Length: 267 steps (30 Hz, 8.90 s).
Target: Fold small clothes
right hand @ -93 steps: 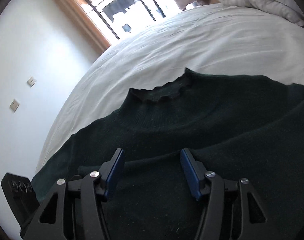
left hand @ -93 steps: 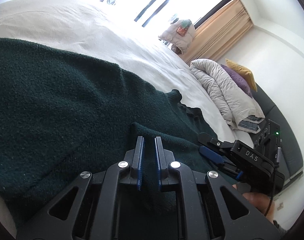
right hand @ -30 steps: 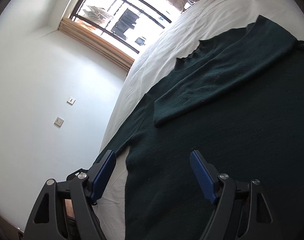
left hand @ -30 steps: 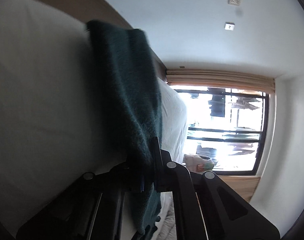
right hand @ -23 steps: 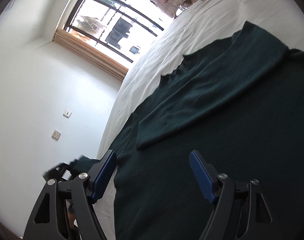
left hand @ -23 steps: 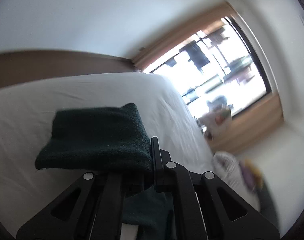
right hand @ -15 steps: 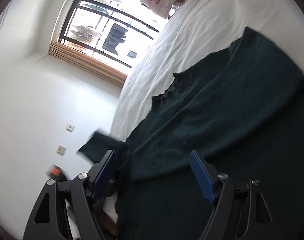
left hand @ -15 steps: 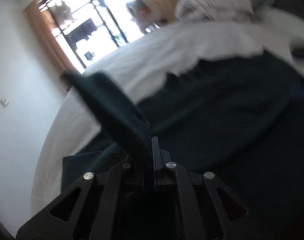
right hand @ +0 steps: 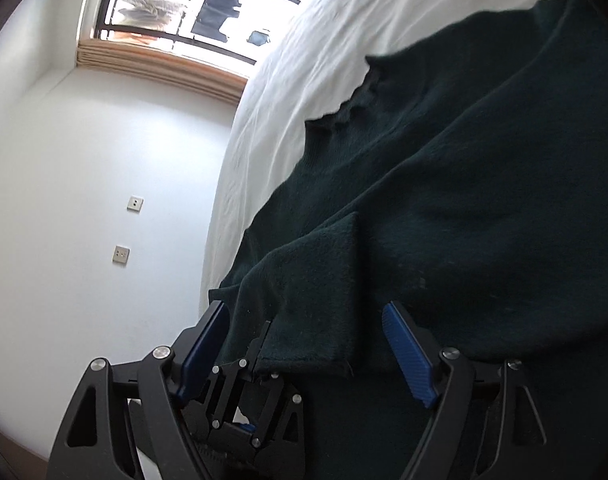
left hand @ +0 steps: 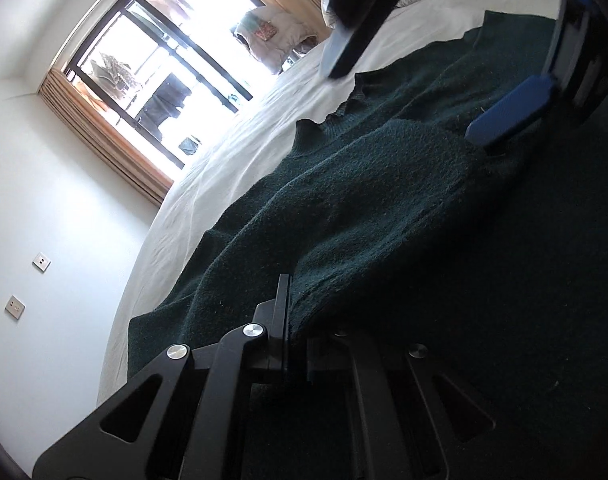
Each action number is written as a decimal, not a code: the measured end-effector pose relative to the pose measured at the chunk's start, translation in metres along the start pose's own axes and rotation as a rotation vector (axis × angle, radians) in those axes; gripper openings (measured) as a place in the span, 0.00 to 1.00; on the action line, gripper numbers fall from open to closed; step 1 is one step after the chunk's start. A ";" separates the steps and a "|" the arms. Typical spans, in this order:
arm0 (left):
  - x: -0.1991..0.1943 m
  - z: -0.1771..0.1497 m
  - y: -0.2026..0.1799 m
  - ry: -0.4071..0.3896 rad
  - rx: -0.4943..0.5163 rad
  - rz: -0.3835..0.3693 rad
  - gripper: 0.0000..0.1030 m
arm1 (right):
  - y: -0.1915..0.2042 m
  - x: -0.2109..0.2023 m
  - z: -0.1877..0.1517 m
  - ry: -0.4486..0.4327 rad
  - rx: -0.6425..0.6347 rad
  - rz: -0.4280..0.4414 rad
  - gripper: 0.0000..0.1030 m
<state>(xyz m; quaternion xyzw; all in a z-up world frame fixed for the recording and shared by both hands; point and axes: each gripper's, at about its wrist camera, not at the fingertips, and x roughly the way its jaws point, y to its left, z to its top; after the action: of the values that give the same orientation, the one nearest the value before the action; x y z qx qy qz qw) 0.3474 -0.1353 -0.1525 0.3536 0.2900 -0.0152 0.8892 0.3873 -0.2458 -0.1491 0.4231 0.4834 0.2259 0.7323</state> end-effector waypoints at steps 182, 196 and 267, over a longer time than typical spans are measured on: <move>0.044 -0.082 0.101 0.155 -0.364 -0.069 0.08 | -0.126 -0.196 -0.043 -0.656 0.277 -0.050 0.55; 0.044 -0.081 0.101 0.153 -0.359 -0.060 0.08 | -0.114 -0.122 0.034 -0.462 0.158 -0.067 0.32; -0.263 -0.254 -0.015 -0.154 0.041 -0.219 0.04 | 0.003 -0.225 -0.362 -0.212 -0.910 -0.939 0.66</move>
<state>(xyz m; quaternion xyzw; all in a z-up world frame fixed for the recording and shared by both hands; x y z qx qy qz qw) -0.0030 -0.0311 -0.1713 0.3358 0.2574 -0.1452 0.8944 -0.0345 -0.2654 -0.0941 -0.1642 0.3982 0.0215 0.9022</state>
